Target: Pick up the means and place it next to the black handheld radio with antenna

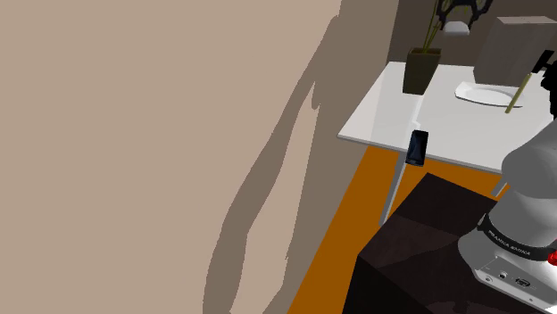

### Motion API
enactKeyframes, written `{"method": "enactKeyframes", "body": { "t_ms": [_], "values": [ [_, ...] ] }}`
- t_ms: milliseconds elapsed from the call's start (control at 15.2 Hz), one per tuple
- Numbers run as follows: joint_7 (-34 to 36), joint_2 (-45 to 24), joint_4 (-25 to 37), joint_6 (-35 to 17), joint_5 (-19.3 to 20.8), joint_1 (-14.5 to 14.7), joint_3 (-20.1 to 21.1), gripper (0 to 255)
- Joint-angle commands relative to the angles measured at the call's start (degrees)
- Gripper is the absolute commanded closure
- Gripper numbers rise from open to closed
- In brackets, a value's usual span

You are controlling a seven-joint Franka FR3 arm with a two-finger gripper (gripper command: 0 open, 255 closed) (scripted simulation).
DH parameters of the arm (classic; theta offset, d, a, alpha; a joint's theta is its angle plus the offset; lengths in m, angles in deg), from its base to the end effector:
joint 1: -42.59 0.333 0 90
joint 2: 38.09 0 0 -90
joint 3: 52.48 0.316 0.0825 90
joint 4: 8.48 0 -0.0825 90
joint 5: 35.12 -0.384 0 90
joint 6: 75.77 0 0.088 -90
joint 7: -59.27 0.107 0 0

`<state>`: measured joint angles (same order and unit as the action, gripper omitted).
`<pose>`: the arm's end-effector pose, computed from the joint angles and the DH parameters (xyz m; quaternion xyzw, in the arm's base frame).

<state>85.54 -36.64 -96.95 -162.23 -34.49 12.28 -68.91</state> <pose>0.3682 -0.3963 0.6449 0.8036 -0.5951 -0.0057 0.0009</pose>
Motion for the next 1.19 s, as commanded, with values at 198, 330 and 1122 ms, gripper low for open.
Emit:
{"method": "enactKeyframes", "body": {
  "t_ms": [198,330,1122],
  "values": [
    [-6.06,3.53,-3.85,-0.59,1.31,-2.87,-3.15,255],
    [-8.5,4.62,-4.93,-0.7,1.83,-4.0,-4.49,255],
    [-24.9,5.84,-5.46,-0.72,3.49,-11.0,-13.91,255]
  ]
}}
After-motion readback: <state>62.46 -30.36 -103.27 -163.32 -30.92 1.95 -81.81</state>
